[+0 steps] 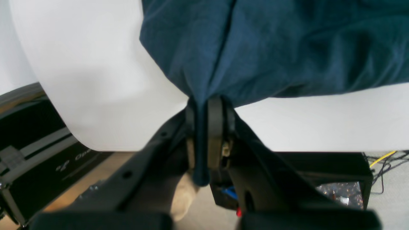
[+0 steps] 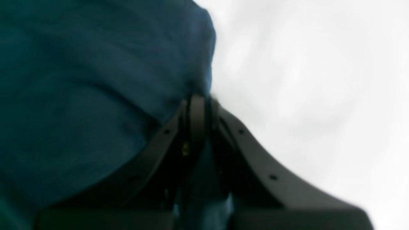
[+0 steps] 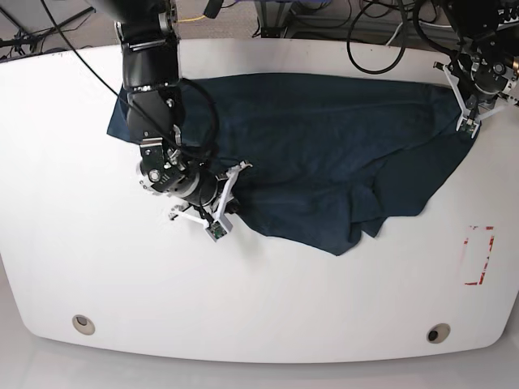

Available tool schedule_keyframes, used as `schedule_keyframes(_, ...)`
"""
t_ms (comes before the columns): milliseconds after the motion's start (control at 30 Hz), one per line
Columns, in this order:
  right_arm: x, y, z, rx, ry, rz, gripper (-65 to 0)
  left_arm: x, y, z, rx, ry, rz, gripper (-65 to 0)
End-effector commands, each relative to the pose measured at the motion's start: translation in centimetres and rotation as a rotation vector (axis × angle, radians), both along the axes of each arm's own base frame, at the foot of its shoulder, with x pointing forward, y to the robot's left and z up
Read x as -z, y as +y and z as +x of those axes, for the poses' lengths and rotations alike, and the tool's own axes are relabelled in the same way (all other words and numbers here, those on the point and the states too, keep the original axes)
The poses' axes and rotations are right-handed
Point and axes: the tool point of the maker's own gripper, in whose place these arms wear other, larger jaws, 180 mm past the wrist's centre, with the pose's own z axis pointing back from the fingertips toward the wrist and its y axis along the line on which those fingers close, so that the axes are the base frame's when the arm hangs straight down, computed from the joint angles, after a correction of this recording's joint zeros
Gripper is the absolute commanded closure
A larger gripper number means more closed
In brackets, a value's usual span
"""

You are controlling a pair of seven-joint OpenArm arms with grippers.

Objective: Fold the T-shirt properly
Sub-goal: 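Lift the shirt with both grippers and drag it toward the robot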

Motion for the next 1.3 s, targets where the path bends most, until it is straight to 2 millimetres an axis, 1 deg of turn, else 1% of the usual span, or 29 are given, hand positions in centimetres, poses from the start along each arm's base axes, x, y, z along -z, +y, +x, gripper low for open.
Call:
schedule_keyframes(0, -2.7, -1.1, 0.8, 0.030, -0.077, 0.009, 0.0, -1.0, 0.5, 0.5, 0.004, -0.027, 0.026, 0.0)
schedule_keyframes(33, -3.0, -1.7, 0.7, 0.045, -0.086, 0.005, 0.0, -1.1, 0.4, 0.6, 0.004, -0.031, 0.024, 0.0)
schedule_keyframes(100, -3.9, -2.9, 0.6, 0.075, -0.107, -0.001, 0.0, -1.7, 0.3, 1.6, 0.009, -0.063, 0.026, 0.0)
schedule_keyframes(200, -5.5, -5.2, 1.0, 0.126, -0.137, -0.028, 0.0, -3.6, 0.2, 3.7, 0.015, -0.136, 0.040, 0.0)
schedule_keyframes(233, -5.9, -5.7, 1.0, 0.134, -0.146, -0.040, 0.0, -3.9, 0.1, 4.1, 0.018, -0.149, 0.041, 0.0)
schedule_keyframes(300, -6.9, -7.4, 1.3, 0.154, -0.169, -0.077, 0.0, -4.9, -0.5, 6.0, 0.039, -0.194, 0.041, 0.0)
schedule_keyframes(367, -8.3, -8.4, 2.0, 0.167, -0.205, -0.095, 0.0, -5.7, -0.8, 7.4, 0.046, -0.219, 0.042, 0.0)
schedule_keyframes(500, -10.4, -10.8, 3.3, 0.177, -0.261, -0.155, 0.0, -8.3, -1.2, 10.8, 0.049, -0.283, 0.056, 0.0)
schedule_keyframes(567, -11.7, -11.5, 4.1, 0.182, -0.291, -0.172, 0.0, -9.5, -1.7, 12.2, 0.061, -0.314, 0.059, 0.0)
schedule_keyframes(633, -13.4, -12.3, 5.1, 0.189, -0.331, -0.190, 0.0, -11.1, -2.6, 14.1, 0.081, -0.342, 0.068, 0.0)
schedule_keyframes(667, -13.9, -12.5, 5.3, 0.191, -0.344, -0.195, 0.0, -11.7, -2.8, 14.6, 0.086, -0.349, 0.072, 0.0)
schedule_keyframes(733, -16.0, -13.4, 6.3, 0.200, -0.390, -0.215, 0.0, -13.5, -3.4, 16.2, 0.093, -0.379, 0.083, 0.0)
schedule_keyframes(800, -17.5, -13.7, 7.0, 0.202, -0.425, -0.226, 0.0, -15.1, -3.7, 17.3, 0.096, -0.401, 0.095, 0.0)
schedule_keyframes(833, -18.8, -14.0, 7.5, 0.199, -0.453, -0.236, 0.0, -16.4, -3.9, 18.1, 0.099, -0.431, 0.101, 0.0)
schedule_keyframes(900, -20.9, -14.2, 8.3, 0.185, -0.498, -0.257, 0.0, -18.5, -4.2, 19.3, 0.104, -0.488, 0.103, 0.0)
schedule_keyframes(1033, -25.4, -15.8, 9.5, 0.194, -0.555, -0.334, 0.0, -22.4, -4.7, 21.3, 0.107, -0.596, 0.097, 0.0)
schedule_keyframes(1067, -26.9, -16.1, 9.8, 0.195, -0.577, -0.354, 0.0, -23.8, -4.7, 21.8, 0.104, -0.632, 0.100, 0.0)
schedule_keyframes(1133, -29.0, -16.7, 10.1, 0.200, -0.610, -0.382, 0.0, -26.0, -4.7, 22.4, 0.101, -0.687, 0.105, 0.0)
schedule_keyframes(1200, -31.8, -17.6, 10.3, 0.217, -0.654, -0.412, 0.0, -28.9, -4.6, 23.1, 0.097, -0.759, 0.109, 0.0)
schedule_keyframes(1233, -32.7, -17.8, 10.4, 0.224, -0.667, -0.417, 0.0, -30.0, -4.6, 23.3, 0.096, -0.787, 0.111, 0.0)
schedule_keyframes(1267, -33.9, -18.2, 10.4, 0.233, -0.686, -0.429, 0.0, -31.7, -4.6, 23.5, 0.094, -0.827, 0.113, 0.0)
